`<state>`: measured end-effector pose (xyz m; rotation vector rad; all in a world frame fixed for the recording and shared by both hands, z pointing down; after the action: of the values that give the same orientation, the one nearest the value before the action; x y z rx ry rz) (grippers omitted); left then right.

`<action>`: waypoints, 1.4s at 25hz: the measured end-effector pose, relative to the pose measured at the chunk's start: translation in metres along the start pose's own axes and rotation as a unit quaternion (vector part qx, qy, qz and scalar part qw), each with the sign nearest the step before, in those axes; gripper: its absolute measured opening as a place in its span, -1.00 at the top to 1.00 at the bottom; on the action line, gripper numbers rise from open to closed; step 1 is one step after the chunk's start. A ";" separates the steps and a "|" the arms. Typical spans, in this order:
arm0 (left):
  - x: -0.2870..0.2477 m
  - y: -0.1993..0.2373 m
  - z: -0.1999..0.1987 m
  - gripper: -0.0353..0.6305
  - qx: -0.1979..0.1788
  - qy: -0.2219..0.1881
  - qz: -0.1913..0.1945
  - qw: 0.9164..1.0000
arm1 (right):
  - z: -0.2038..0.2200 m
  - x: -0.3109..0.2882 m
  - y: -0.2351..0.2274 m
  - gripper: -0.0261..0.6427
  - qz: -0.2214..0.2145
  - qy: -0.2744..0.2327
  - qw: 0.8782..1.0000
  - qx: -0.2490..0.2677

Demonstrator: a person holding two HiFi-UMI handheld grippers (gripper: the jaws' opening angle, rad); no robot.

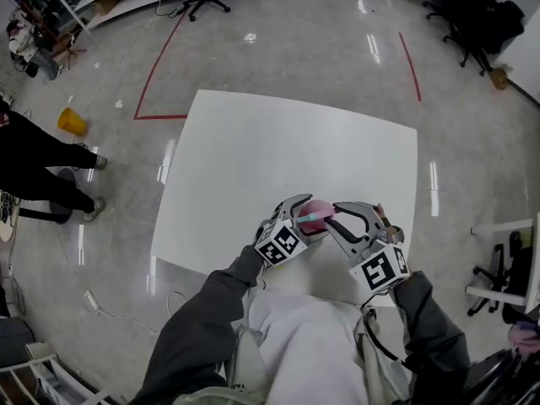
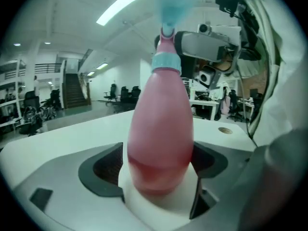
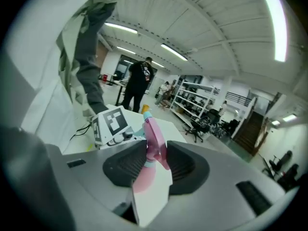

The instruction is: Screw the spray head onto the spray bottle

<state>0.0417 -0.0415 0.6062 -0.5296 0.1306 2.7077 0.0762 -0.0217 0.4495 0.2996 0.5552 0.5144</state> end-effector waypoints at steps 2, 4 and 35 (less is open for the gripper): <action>0.003 0.005 0.000 -0.41 0.012 -0.001 -0.026 1.000 | 0.003 0.000 -0.006 0.58 0.047 0.021 0.998 -0.047; 0.002 0.005 0.000 -0.27 0.016 -0.003 -0.027 0.999 | 0.004 -0.004 -0.008 0.58 0.096 0.044 0.991 -0.088; -0.003 -0.002 0.002 -0.26 0.017 -0.005 0.022 1.000 | 0.024 -0.019 0.004 0.57 0.136 -0.045 0.973 -0.183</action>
<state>0.0442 -0.0404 0.6092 -0.5098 0.1873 2.7452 0.0747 -0.0318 0.4784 0.0445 0.3223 0.8522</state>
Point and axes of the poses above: the fingertips, and each gripper's own axes: x backward along the fingers, y to its left, z out of its underside, the point moved 4 cm from there along x, backward along the fingers, and after that the axes turned 3 degrees about -y, right-handed, at the moved point
